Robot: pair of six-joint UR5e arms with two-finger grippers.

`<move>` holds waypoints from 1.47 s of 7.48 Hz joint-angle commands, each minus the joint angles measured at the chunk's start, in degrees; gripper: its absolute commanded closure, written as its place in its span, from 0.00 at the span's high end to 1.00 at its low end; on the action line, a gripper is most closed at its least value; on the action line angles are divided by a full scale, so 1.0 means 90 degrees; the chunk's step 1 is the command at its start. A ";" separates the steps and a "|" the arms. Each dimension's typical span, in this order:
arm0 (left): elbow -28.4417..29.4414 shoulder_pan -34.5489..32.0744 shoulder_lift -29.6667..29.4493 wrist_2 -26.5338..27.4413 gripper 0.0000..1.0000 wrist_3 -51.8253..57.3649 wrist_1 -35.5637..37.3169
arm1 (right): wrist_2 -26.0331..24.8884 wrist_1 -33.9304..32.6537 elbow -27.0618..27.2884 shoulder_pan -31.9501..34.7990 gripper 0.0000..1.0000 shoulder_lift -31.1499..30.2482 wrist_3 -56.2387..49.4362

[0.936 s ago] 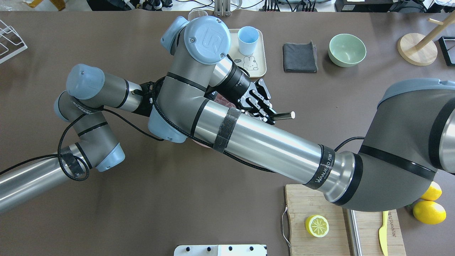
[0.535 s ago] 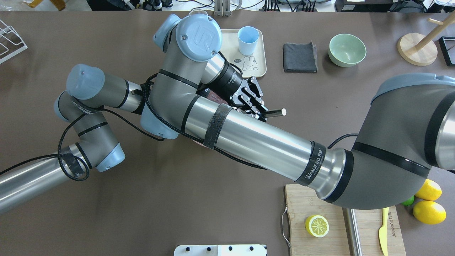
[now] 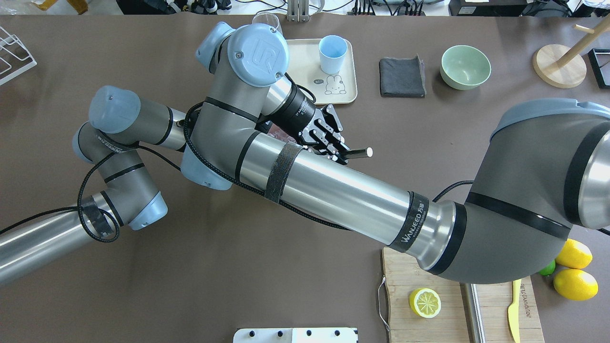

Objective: Put ice in cup with scoop
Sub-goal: 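Push the scoop down into the ice cubes with the right gripper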

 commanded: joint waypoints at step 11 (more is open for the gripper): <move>0.0000 -0.0008 0.0019 0.0005 0.97 0.0000 0.0010 | -0.0027 0.0767 0.0440 -0.0142 0.00 -0.0289 0.0527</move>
